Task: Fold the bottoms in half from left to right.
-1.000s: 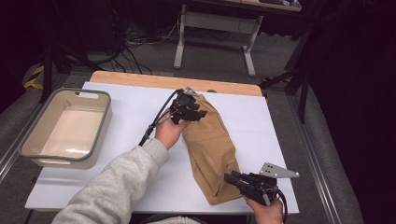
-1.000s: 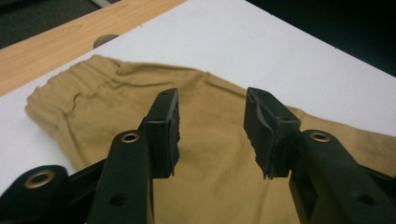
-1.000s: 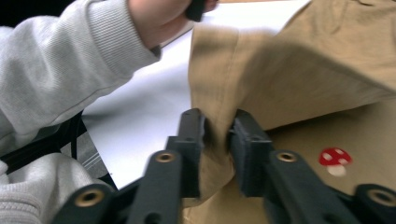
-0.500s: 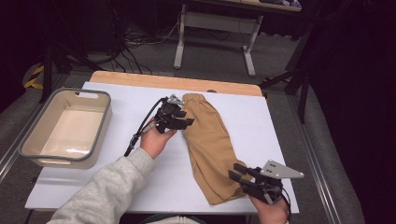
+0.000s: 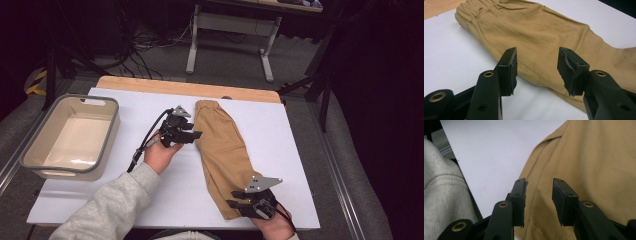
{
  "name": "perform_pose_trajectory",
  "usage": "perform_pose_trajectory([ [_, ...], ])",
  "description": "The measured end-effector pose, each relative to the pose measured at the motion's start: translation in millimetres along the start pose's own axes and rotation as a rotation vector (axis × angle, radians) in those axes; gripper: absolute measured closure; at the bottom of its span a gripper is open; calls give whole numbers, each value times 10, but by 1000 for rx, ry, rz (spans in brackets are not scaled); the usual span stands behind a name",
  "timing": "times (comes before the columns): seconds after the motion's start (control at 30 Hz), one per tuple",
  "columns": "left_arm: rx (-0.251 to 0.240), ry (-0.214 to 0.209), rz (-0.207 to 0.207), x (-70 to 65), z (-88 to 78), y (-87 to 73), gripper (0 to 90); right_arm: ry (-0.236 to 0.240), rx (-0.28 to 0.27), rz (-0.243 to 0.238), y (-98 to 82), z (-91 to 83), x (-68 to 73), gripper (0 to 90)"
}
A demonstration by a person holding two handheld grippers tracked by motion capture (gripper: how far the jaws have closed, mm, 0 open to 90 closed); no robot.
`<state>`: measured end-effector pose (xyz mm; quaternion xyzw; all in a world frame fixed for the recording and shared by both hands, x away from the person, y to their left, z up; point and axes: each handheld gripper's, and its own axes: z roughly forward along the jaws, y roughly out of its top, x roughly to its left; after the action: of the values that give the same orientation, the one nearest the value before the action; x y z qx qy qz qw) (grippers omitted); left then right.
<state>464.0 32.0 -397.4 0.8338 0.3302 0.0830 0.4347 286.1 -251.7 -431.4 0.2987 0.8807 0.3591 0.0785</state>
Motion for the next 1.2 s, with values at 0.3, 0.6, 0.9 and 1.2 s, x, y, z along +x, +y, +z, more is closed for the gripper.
perform_pose_trajectory([
  [0.3, 1, -14, -5, -8, 11, -14, 497, 10, 58, -1, -29, 111, -15, 687],
  [0.6, 1, -33, -2, -49, 10, -30, 496, -1, 56, -17, -16, 99, 10, 900],
  [0.9, 8, -50, -7, -68, 33, -53, 489, 52, 69, -61, 60, 185, 189, 739],
  [1.2, 18, -62, -13, -64, 49, -74, 481, 9, 92, -97, 64, 273, 251, 645],
])
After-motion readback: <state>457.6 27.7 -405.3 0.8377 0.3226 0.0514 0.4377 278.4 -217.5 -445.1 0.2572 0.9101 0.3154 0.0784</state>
